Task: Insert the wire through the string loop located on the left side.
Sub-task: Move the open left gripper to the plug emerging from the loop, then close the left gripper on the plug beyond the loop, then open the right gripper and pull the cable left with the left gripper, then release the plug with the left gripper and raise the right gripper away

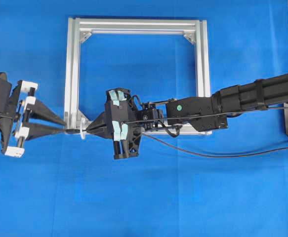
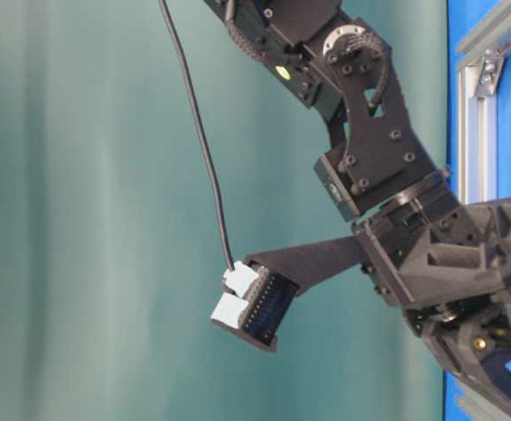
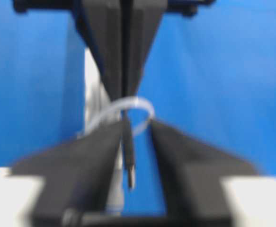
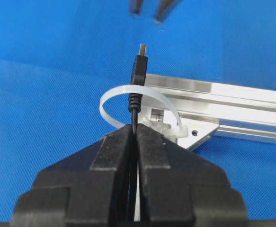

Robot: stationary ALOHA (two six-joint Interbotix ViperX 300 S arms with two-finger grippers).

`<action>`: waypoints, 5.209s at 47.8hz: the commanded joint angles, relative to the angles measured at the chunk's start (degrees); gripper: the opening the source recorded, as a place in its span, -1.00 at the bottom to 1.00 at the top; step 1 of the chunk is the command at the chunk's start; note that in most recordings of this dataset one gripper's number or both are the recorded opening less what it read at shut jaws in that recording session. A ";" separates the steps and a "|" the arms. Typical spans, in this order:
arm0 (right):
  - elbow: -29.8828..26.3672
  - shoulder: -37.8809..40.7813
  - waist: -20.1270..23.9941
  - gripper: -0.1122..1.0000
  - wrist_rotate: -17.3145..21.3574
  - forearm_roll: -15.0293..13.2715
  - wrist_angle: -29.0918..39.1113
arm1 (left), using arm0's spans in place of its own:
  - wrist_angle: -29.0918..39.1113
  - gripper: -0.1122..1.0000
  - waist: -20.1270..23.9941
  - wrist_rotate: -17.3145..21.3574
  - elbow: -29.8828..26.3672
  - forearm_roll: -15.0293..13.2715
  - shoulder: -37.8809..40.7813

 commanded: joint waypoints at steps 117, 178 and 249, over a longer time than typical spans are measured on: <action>-1.05 -1.23 -0.09 -0.80 -0.09 -0.09 -0.53 | -0.09 0.63 -1.49 0.00 -5.54 0.18 14.33; 0.09 -2.46 0.26 0.85 -0.35 -0.44 -0.18 | 19.78 -0.66 -0.70 0.18 -5.10 0.18 1.76; 0.44 -3.16 0.62 0.86 -0.35 -0.44 0.35 | 55.81 0.01 -1.32 -8.00 -1.85 0.18 -32.61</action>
